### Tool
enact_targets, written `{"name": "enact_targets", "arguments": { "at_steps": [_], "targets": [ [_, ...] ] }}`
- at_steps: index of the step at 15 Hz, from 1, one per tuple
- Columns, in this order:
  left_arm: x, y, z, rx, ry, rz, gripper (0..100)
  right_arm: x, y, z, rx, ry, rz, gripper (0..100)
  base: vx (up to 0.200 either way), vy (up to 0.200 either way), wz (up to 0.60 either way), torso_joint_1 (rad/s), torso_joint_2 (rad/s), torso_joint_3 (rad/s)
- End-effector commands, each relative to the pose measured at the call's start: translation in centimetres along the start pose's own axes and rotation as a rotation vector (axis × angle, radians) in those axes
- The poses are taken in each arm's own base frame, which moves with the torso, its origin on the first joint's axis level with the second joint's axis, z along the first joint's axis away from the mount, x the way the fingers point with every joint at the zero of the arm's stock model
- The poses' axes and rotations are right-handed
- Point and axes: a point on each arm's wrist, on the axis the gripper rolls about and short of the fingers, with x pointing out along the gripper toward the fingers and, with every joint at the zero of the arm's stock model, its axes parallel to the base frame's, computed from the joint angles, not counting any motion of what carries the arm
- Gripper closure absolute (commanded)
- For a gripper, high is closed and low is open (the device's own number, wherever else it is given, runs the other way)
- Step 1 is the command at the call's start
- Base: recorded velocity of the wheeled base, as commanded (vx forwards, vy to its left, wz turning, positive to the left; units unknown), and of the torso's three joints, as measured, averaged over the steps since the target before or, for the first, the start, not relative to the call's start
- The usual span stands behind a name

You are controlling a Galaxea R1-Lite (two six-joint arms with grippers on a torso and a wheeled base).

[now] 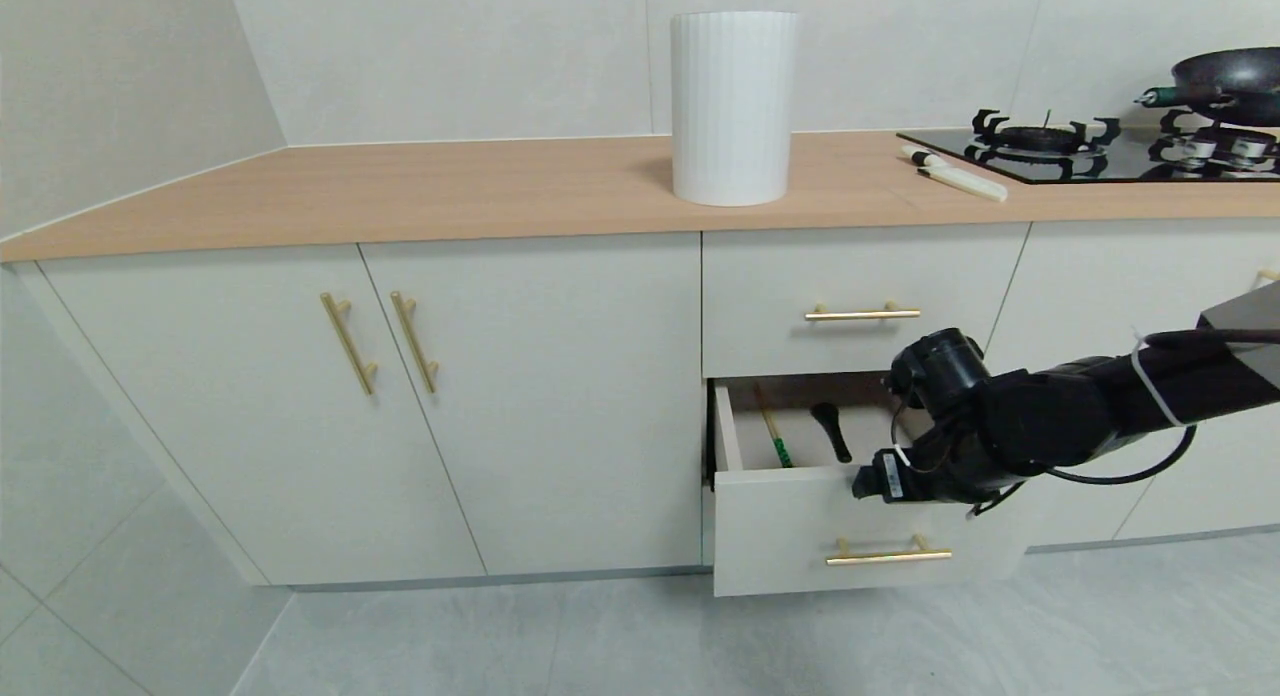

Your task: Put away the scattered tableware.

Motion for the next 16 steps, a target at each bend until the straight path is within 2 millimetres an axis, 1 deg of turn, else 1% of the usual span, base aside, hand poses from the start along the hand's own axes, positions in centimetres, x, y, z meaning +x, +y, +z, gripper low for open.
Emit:
{"name": "enact_targets", "arguments": {
  "at_steps": [1,3,7,8,9,10,13,16],
  "targets": [
    [0.0,0.0,0.0,0.000,0.000,0.000,0,2.5,0.0,0.7,0.013,0.014,-0.012,0,0.000,0.000,0.00,0.000,0.00,0.000],
    [0.0,0.0,0.0,0.000,0.000,0.000,0,3.5,-0.3,1.8,0.031,-0.008,-0.016,0,0.000,0.000,0.00,0.000,0.00,0.000],
    [0.0,0.0,0.0,0.000,0.001,0.000,0,4.6,-0.5,4.0,0.058,-0.061,-0.012,0,0.000,0.000,0.00,0.000,0.00,0.000],
    [0.0,0.0,0.0,0.000,0.001,0.000,0,4.8,-0.5,4.3,0.060,-0.069,-0.011,0,0.000,0.000,0.00,0.000,0.00,0.000],
    [0.0,0.0,0.0,0.000,0.000,0.000,0,5.4,-0.7,4.9,0.071,-0.083,-0.015,0,0.000,0.000,0.00,0.000,0.00,0.000],
    [0.0,0.0,0.0,0.000,0.001,0.000,0,5.6,-0.8,5.1,0.075,-0.088,-0.015,0,0.000,0.000,0.00,0.000,0.00,0.000],
    [0.0,0.0,0.0,0.000,0.000,0.000,0,7.8,-0.9,5.9,0.104,-0.190,-0.004,0,0.000,0.000,0.00,0.000,0.00,0.000],
    [0.0,0.0,0.0,0.000,0.000,0.000,0,8.8,-0.9,6.3,0.125,-0.257,0.008,0,0.000,0.000,0.00,0.000,0.00,0.000]
  ]
}}
